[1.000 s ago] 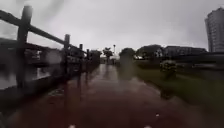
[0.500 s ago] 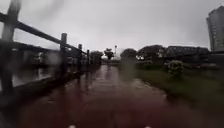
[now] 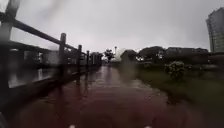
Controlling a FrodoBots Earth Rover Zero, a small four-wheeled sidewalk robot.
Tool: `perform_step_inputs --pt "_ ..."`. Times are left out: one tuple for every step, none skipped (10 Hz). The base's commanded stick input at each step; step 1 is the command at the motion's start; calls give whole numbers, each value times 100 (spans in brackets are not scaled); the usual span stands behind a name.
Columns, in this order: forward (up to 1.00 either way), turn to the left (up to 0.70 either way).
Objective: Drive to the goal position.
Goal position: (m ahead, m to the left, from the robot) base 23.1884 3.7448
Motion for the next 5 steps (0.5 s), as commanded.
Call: perform_step_inputs --pt "100 0" --pt "100 0" --pt "100 0" --pt "100 0" --pt "100 0"
